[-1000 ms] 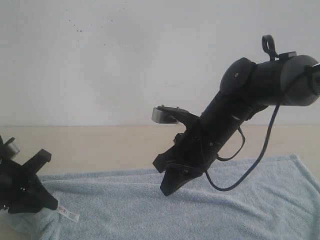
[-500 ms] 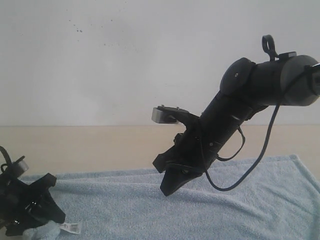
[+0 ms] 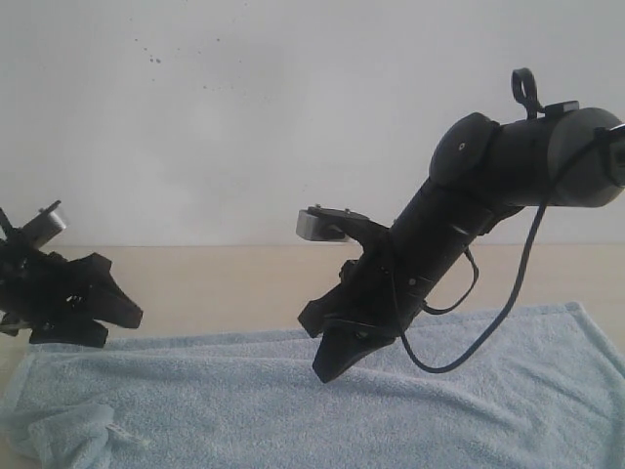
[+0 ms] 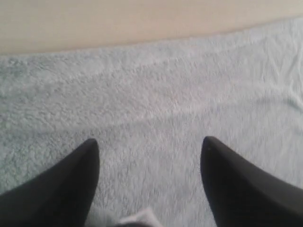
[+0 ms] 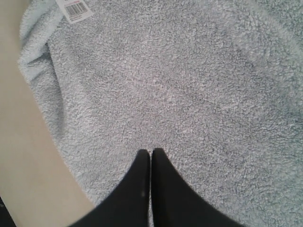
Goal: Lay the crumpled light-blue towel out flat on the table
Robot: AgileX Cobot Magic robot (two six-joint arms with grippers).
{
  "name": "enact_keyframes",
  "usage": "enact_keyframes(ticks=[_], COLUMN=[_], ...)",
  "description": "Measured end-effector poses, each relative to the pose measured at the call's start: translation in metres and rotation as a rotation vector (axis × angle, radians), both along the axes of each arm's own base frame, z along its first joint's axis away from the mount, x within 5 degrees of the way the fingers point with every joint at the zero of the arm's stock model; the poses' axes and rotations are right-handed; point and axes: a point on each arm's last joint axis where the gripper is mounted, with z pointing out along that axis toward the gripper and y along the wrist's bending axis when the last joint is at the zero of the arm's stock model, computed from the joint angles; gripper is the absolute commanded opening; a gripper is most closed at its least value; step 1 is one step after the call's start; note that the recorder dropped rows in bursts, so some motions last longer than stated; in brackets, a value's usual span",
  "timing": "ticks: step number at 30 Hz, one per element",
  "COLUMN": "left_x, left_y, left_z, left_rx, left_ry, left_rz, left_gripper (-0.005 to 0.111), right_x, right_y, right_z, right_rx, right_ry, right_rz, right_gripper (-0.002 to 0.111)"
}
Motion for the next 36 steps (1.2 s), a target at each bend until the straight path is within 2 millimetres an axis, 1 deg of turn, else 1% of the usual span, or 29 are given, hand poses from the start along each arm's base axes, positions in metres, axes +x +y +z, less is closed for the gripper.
enact_keyframes(ticks=[1, 3, 5, 8, 11, 15, 17, 19, 25, 27, 33, 35, 36], left_x=[-0.004, -0.015, -0.025, -0.035, -0.039, -0.041, -0.043, -0.046, -0.064, -0.068, -0.07, -0.069, -0.069], left_y=[0.0, 0.001, 0.004, 0.011, 0.015, 0.015, 0.015, 0.014, 0.014, 0.014, 0.015, 0.015, 0.015], left_z=[0.001, -0.003, -0.011, -0.019, -0.014, 0.0, 0.006, 0.005, -0.011, -0.015, -0.018, -0.019, -0.019], left_rx=[0.017, 0.048, 0.091, 0.152, 0.201, 0.216, 0.216, 0.209, 0.206, 0.211, 0.231, 0.233, 0.233], left_ry=[0.016, 0.087, 0.163, 0.221, 0.22, 0.183, 0.173, 0.188, 0.276, 0.29, 0.29, 0.287, 0.287], left_rz=[-0.059, -0.158, -0.191, -0.204, -0.196, -0.186, -0.188, -0.196, -0.223, -0.225, -0.227, -0.225, -0.225], left_gripper=[0.058, 0.058, 0.057, 0.056, 0.056, 0.055, 0.052, 0.046, 0.029, 0.026, 0.026, 0.021, 0.015], right_x=[0.0, 0.0, 0.0, 0.0, 0.0, 0.001, 0.001, 0.001, 0.001, 0.001, 0.001, 0.001, 0.001], right_y=[0.0, 0.0, 0.0, 0.0, 0.0, 0.0, 0.0, 0.0, 0.0, 0.0, 0.0, 0.0, 0.0], right_z=[0.0, 0.0, 0.0, 0.0, 0.0, 0.0, 0.0, 0.0, 0.0, 0.0, 0.0, 0.0, 0.0], right_rx=[0.0, 0.0, 0.0, 0.0, 0.002, 0.002, 0.002, 0.002, 0.002, 0.002, 0.002, 0.002, 0.002], right_ry=[0.0, 0.0, 0.0, -0.002, -0.003, -0.004, -0.004, -0.004, -0.004, -0.004, -0.006, -0.006, -0.006], right_rz=[0.0, 0.0, 0.0, -0.001, -0.003, -0.004, -0.004, -0.004, -0.004, -0.004, -0.005, -0.005, -0.005], right_gripper=[0.0, 0.0, 0.0, 0.0, 0.0, 0.0, 0.0, 0.0, 0.0, 0.0, 0.0, 0.0, 0.0])
